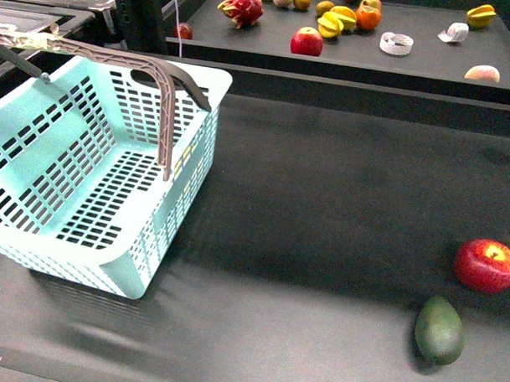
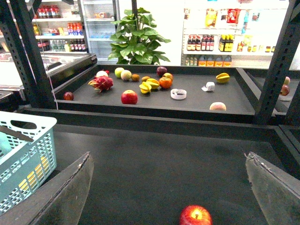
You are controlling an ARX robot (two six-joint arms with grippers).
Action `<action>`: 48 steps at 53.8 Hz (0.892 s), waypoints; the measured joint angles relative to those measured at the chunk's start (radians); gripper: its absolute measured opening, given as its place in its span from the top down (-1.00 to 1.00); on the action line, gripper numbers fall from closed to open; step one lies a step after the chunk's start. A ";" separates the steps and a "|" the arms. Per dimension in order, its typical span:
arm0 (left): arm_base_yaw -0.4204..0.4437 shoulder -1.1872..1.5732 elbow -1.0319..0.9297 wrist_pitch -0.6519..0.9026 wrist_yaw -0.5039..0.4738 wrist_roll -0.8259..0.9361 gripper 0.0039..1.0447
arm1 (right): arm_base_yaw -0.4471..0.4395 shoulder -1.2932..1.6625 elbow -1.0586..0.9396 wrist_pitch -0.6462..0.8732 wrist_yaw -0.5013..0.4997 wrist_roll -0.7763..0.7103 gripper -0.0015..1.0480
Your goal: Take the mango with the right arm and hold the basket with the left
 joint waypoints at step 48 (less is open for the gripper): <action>-0.001 -0.409 -0.338 0.126 0.438 0.842 0.91 | 0.000 0.000 0.000 0.000 -0.002 0.000 -0.85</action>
